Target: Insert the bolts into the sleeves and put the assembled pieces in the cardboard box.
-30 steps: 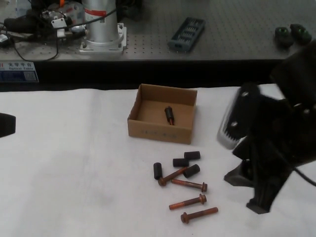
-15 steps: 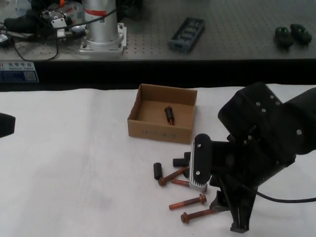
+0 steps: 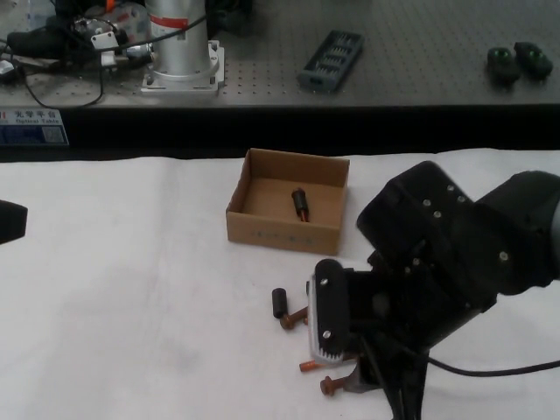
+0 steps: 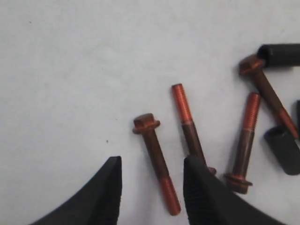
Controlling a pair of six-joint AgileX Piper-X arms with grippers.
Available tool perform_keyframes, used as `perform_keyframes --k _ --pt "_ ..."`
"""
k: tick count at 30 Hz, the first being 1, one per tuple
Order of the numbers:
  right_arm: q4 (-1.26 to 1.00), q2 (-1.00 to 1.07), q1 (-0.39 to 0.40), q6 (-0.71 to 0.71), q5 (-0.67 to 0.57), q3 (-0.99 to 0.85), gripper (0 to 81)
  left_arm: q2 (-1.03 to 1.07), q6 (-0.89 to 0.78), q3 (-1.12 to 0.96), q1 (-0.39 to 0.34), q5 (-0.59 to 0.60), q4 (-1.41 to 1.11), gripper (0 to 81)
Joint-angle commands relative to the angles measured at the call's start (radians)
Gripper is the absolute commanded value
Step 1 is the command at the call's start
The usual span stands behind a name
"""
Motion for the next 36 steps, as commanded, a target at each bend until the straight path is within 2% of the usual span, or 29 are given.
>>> perform_keyframes --k 1,18,36 --pt "-0.002 0.003 0.01 0.0 -0.019 -0.002 31.9 0.003 0.007 0.0 -0.003 -0.007 -0.005 0.6" --pt "-0.067 0.104 0.008 -0.033 -0.015 -0.002 31.9 0.003 0.007 0.0 -0.003 -0.007 -0.005 0.6" --pt "-0.077 0.136 -0.056 -0.052 -0.018 -0.002 31.9 0.003 0.007 0.0 -0.003 -0.007 -0.005 0.6"
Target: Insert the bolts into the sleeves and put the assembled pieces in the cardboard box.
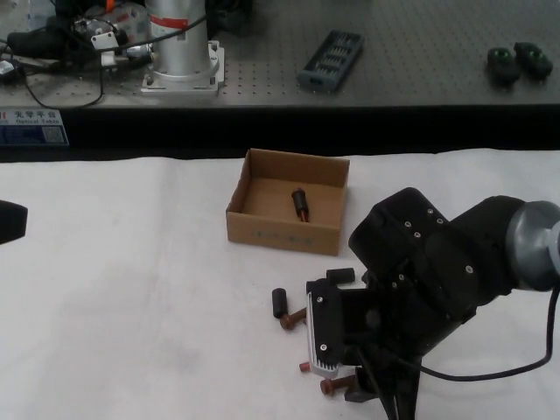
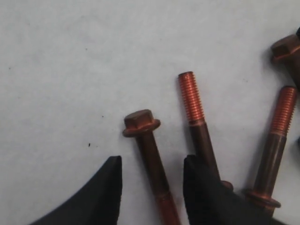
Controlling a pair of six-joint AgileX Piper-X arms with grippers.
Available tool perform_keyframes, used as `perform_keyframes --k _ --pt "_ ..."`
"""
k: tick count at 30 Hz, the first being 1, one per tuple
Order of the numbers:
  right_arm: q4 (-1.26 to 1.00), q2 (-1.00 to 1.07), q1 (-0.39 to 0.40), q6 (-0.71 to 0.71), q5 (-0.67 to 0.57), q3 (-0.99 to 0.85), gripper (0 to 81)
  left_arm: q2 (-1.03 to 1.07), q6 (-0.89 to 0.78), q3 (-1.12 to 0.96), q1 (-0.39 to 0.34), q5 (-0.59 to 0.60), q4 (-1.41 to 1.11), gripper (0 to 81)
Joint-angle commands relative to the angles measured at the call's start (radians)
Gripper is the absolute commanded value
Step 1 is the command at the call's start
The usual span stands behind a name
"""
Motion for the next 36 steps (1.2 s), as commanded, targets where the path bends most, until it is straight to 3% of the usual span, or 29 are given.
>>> perform_keyframes --k 1,13,19,26,33,36 --pt "-0.005 0.014 -0.007 -0.008 -0.015 -0.002 31.9 0.003 0.01 -0.001 -0.003 -0.007 -0.005 0.6" --pt "-0.005 0.044 -0.007 -0.001 -0.036 -0.002 30.9 0.003 0.039 -0.001 -0.003 -0.007 -0.005 0.6" --pt "-0.005 0.044 -0.007 -0.001 -0.105 -0.002 19.0 0.003 0.039 -0.001 -0.003 -0.007 -0.005 0.6" --pt "0.001 0.044 -0.007 -0.001 -0.103 -0.002 0.8 0.003 0.039 0.034 -0.003 -0.009 -0.005 0.6" --pt "0.057 0.002 -0.007 0.001 -0.006 -0.004 1.9 0.003 0.036 0.087 -0.003 -0.009 -0.005 0.6" --pt "0.063 -0.061 -0.007 0.067 -0.006 -0.004 1.9 0.003 0.036 0.088 -0.003 -0.007 -0.011 0.6"
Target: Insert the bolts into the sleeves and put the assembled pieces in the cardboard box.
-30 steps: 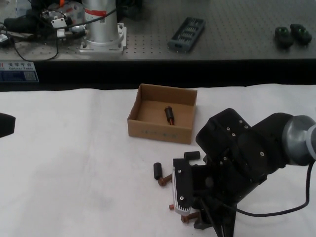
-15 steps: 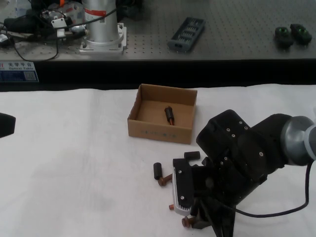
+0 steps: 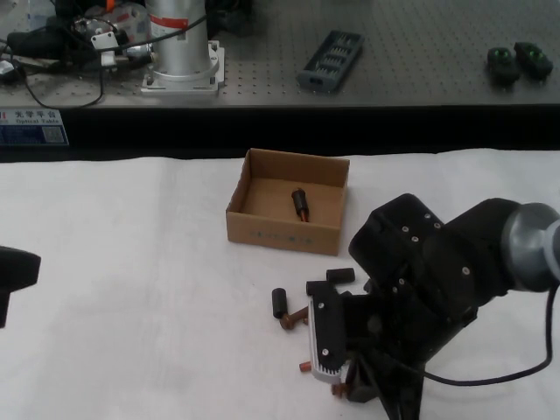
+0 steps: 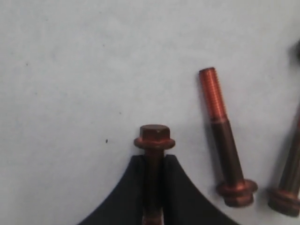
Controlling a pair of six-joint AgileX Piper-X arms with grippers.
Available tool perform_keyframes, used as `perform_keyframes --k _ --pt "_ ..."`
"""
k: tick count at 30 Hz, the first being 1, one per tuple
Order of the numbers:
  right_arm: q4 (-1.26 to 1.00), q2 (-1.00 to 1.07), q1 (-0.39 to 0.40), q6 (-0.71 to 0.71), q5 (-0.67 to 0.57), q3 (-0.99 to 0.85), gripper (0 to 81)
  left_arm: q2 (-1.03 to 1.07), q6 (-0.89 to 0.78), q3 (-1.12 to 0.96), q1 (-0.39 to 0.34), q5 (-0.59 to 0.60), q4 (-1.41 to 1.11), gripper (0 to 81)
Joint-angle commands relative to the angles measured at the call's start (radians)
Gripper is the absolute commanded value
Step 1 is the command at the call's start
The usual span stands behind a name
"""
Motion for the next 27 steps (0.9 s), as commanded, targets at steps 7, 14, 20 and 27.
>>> perform_keyframes --k 7,14,20,27 --pt "0.024 -0.246 -0.005 0.316 -0.006 -0.006 1.9 0.003 -0.085 -0.001 -0.003 0.103 -0.09 0.6" --pt "0.094 -0.398 -0.005 0.489 -0.006 -0.006 1.9 0.047 -0.249 -0.004 -0.009 0.152 -0.24 4.3" --pt "0.126 -0.484 -0.005 0.533 -0.006 -0.006 1.9 0.215 -0.39 -0.012 -0.135 0.022 -0.262 32.0" --pt "0.182 -0.547 -0.005 0.534 0.001 -0.006 1.9 0.43 -0.612 -0.017 -0.355 -0.208 -0.399 24.4"
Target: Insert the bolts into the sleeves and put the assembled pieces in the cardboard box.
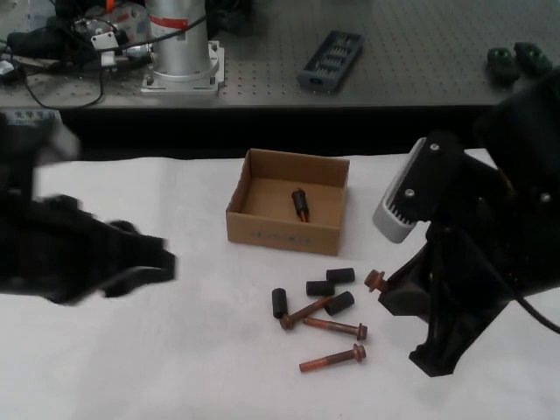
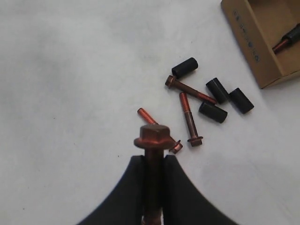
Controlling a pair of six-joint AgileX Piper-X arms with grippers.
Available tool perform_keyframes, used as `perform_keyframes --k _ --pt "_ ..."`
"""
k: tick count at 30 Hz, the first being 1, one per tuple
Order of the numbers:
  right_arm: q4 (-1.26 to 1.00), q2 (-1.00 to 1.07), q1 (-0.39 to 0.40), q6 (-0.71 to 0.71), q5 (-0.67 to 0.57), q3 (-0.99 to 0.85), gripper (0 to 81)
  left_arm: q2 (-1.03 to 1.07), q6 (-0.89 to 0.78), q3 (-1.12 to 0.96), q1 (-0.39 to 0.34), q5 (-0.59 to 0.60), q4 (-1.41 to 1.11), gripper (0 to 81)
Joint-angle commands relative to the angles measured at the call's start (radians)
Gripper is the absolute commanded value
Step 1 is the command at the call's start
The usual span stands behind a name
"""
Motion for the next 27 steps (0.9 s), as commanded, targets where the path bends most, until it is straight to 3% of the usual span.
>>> perform_keyframes --k 1,6,18,27 --pt "0.019 -0.018 -0.005 0.0 -0.005 -0.006 1.9 0.166 -0.264 -0.013 -0.146 -0.162 -0.156 24.3" --pt "0.097 -0.061 -0.005 0.057 -0.005 -0.006 1.9 0.334 -0.408 -0.069 -0.182 -0.216 -0.228 24.3" --pt "0.11 -0.119 -0.005 0.06 -0.005 -0.006 1.9 0.7 -0.368 -0.392 -0.268 -0.238 -0.189 24.3" --pt "0.109 -0.119 -0.005 0.06 -0.005 -0.006 1.9 0.83 -0.321 -0.521 -0.282 -0.26 -0.059 24.3"
